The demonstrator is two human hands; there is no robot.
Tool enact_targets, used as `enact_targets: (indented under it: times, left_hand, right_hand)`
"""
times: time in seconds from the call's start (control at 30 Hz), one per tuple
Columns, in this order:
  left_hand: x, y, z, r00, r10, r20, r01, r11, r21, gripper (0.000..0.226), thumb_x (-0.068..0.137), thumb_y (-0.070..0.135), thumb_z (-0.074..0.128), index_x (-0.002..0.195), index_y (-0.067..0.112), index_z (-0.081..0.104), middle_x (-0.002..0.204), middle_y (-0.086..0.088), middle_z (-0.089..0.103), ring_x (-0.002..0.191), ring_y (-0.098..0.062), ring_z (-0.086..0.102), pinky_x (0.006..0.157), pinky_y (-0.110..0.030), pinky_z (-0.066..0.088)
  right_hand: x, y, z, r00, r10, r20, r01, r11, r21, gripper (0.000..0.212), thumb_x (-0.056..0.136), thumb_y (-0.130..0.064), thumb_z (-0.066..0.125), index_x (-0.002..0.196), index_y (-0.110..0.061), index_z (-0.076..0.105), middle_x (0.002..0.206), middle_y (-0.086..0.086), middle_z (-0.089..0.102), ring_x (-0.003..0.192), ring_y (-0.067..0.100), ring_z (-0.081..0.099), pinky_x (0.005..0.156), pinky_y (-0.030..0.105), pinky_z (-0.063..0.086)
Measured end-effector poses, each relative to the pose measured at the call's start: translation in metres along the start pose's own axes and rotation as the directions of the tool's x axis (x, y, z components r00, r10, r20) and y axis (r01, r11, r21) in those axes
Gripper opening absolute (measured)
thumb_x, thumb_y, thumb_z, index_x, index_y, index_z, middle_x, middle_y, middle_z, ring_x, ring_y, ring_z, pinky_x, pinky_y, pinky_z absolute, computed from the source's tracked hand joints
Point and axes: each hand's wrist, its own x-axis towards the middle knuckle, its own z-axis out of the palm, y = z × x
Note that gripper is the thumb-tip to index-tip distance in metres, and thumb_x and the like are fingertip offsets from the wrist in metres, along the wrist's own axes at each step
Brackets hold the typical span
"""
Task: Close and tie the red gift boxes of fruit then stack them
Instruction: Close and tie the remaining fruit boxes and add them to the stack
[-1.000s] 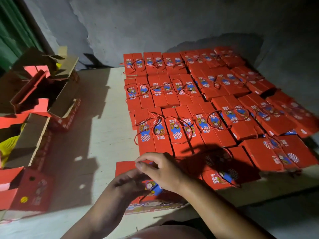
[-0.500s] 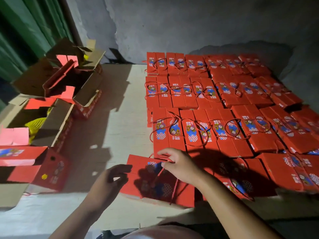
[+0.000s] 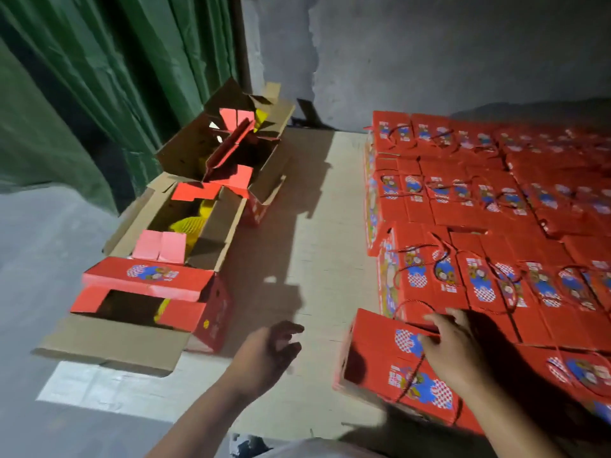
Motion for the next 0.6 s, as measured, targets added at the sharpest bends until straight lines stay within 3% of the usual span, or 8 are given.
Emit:
enact_targets:
  times: [0.1, 0.2, 0.27, 0.4, 0.53, 0.6]
  left_hand:
    - [0.006, -0.026, -0.046, 0.974, 0.057, -0.221, -0.022, 0.987, 0.159, 0.029, 0.092, 0.020, 0.071, 0.121, 0.022, 0.071, 0.118, 0.005, 0.070, 0.110, -0.014, 0.065, 0.092, -0.025, 0.049]
    - [0.014, -0.054, -0.087, 0.940, 0.044, -0.338, 0.072, 0.944, 0.323, 0.029, 0.091, 0.021, 0.065, 0.120, 0.019, 0.067, 0.119, -0.002, 0.066, 0.111, -0.027, 0.061, 0.090, -0.037, 0.050]
    - [0.016, -0.072, -0.106, 0.924, 0.018, -0.382, 0.155, 0.896, 0.416, 0.032, 0.093, 0.028, 0.063, 0.125, 0.023, 0.061, 0.125, 0.000, 0.062, 0.115, -0.028, 0.055, 0.089, -0.041, 0.050]
    - [0.014, -0.107, -0.124, 0.945, -0.127, -0.302, 0.250, 0.874, 0.416, 0.045, 0.092, 0.041, 0.060, 0.135, 0.035, 0.047, 0.142, 0.006, 0.048, 0.127, -0.024, 0.046, 0.097, -0.045, 0.048]
    - [0.010, -0.141, -0.135, 0.945, -0.154, -0.290, 0.256, 0.899, 0.355, 0.049, 0.089, 0.043, 0.063, 0.133, 0.030, 0.045, 0.134, 0.003, 0.050, 0.120, -0.024, 0.052, 0.094, -0.042, 0.051]
    - [0.008, -0.156, -0.142, 0.948, -0.173, -0.268, 0.263, 0.899, 0.350, 0.044, 0.090, 0.048, 0.062, 0.128, 0.028, 0.049, 0.126, 0.004, 0.059, 0.111, -0.023, 0.060, 0.090, -0.040, 0.053]
  right_hand:
    - [-0.014, -0.032, 0.007, 0.998, 0.046, -0.030, -0.047, 0.999, -0.012, 0.042, 0.091, -0.027, 0.074, 0.132, -0.018, 0.066, 0.160, 0.015, 0.030, 0.145, 0.037, 0.030, 0.117, 0.047, 0.031]
    - [-0.028, -0.069, 0.020, 0.999, 0.006, -0.054, -0.002, 0.997, 0.075, 0.035, 0.089, -0.022, 0.076, 0.124, -0.015, 0.070, 0.157, 0.015, 0.035, 0.144, 0.035, 0.036, 0.116, 0.048, 0.035]
    - [-0.035, -0.097, 0.029, 0.998, -0.029, -0.055, 0.035, 0.995, 0.099, 0.032, 0.089, -0.019, 0.077, 0.120, -0.014, 0.072, 0.151, 0.013, 0.042, 0.140, 0.033, 0.042, 0.114, 0.048, 0.037]
    - [-0.046, -0.151, 0.051, 0.983, -0.137, -0.123, 0.150, 0.984, 0.100, 0.025, 0.084, -0.010, 0.080, 0.107, -0.017, 0.076, 0.132, 0.007, 0.061, 0.129, 0.020, 0.047, 0.112, 0.040, 0.035]
    - [-0.053, -0.204, 0.080, 0.980, -0.197, -0.029, 0.199, 0.962, 0.189, 0.022, 0.087, -0.010, 0.076, 0.107, -0.017, 0.075, 0.121, -0.001, 0.066, 0.122, 0.019, 0.060, 0.110, 0.038, 0.040]
    - [-0.058, -0.229, 0.096, 0.979, -0.204, 0.028, 0.192, 0.953, 0.233, 0.019, 0.090, -0.017, 0.073, 0.108, -0.022, 0.073, 0.116, -0.009, 0.067, 0.116, 0.012, 0.061, 0.103, 0.023, 0.038]
